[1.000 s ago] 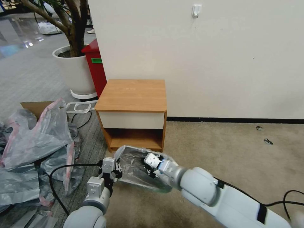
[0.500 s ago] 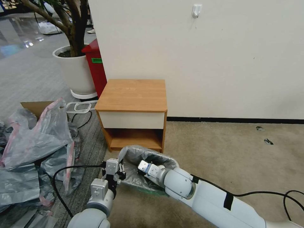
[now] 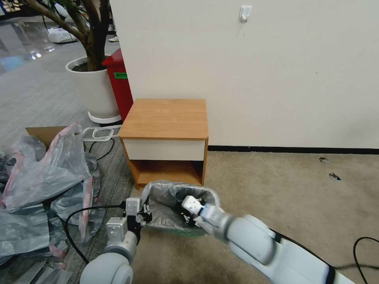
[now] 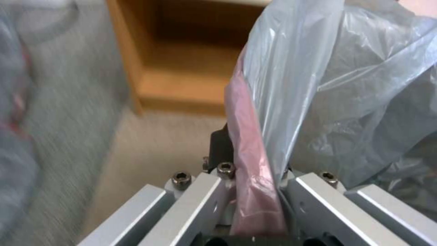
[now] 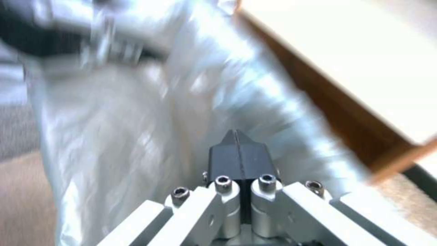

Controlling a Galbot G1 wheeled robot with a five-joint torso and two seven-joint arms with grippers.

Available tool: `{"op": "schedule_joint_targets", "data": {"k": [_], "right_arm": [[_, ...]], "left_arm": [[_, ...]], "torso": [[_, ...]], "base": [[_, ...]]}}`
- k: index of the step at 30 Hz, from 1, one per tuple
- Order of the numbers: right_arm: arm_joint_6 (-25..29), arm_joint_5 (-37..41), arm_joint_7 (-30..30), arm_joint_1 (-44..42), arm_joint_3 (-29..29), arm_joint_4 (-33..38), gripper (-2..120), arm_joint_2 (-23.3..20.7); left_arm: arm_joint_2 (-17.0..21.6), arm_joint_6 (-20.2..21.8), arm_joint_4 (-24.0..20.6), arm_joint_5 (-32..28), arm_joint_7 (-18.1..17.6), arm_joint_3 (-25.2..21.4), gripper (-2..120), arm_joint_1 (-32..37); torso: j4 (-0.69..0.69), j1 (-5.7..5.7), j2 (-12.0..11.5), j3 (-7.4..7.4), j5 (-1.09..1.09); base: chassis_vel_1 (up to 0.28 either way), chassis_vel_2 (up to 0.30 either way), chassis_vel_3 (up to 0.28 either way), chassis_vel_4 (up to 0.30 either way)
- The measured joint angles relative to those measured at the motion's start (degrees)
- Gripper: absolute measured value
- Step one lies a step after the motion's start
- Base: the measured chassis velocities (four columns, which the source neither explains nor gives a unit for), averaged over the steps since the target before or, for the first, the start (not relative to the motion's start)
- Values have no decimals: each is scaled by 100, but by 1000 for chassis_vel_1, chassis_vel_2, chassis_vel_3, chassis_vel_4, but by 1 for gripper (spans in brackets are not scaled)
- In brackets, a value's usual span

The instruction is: Pick up the garbage bag from the table and place it over the trash can.

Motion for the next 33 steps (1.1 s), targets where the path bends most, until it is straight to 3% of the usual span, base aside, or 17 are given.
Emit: {"op": "schedule_joint_targets", "data": {"k": [2, 4, 5, 7, 8, 11, 13, 14, 15, 17, 21, 25, 28, 33], "right_arm": [[115, 55, 31, -218, 255, 146, 0, -23], [506, 184, 257, -860, 962, 450, 0, 148], [506, 184, 257, -860, 962, 450, 0, 148], [786, 98, 313, -1455, 1461, 598, 0, 599], [786, 98, 313, -1455, 1461, 598, 0, 599], [1112, -59, 315, -2062, 1860, 619, 4, 1284], [1190, -88, 317, -2159, 1919, 602, 6, 1418], [1346, -137, 315, -2299, 2000, 550, 9, 1606], [1835, -297, 273, -2581, 2199, 338, 19, 1977], [1947, -321, 256, -2638, 2234, 281, 21, 2044], [2146, -331, 226, -2678, 2327, 99, 42, 2246], [2148, -309, 224, -2624, 2343, 50, 54, 2312], [2167, -301, 218, -2606, 2342, 26, 64, 2328], [2224, -296, 205, -2576, 2324, -23, 83, 2366]], "left_arm": [[4, 135, 27, -322, -60, -23, 0, -27], [22, 454, 150, -1172, -105, -69, 0, -101], [22, 454, 150, -1172, -105, -69, 0, -101], [67, 605, 326, -1554, -35, -98, 0, -164], [67, 605, 326, -1554, -35, -98, 0, -164], [148, 622, 547, -1513, 150, -114, 0, -199], [170, 622, 588, -1482, 190, -118, 0, -200], [193, 623, 623, -1457, 226, -120, 0, -200], [253, 620, 720, -1408, 326, -121, 0, -194], [259, 612, 743, -1394, 353, -120, 0, -190], [229, 529, 832, -1293, 410, -96, 0, -174], [207, 479, 856, -1165, 431, -86, 0, -162], [215, 454, 856, -1077, 470, -84, 4, -157], [244, 429, 872, -949, 522, -84, 25, -147]], "torso": [[0, 0, 0, 0, 0], [1, 0, 0, 0, -2], [1, 0, 0, 0, -2], [0, 0, 0, 0, 1], [0, 0, 0, 0, 1], [0, 0, 0, 0, 0], [0, 0, 0, 0, 0], [0, 0, 0, 0, -1], [0, 0, 0, 0, -1], [1, 0, 0, 0, -1], [1, 0, 0, 0, -1], [1, 0, 0, 0, -1], [1, 0, 0, 0, -1], [1, 0, 0, 0, 0]], "base": [[0, 0, 0, 0], [0, 0, 0, 0], [0, 0, 0, 0], [0, 0, 0, 0], [0, 0, 0, 0], [0, 0, 0, 0], [0, 0, 0, 0], [0, 0, 0, 0], [0, 0, 0, 0], [0, 0, 0, 0], [0, 0, 0, 0], [0, 0, 0, 0], [0, 0, 0, 0], [0, 0, 0, 0]]}}
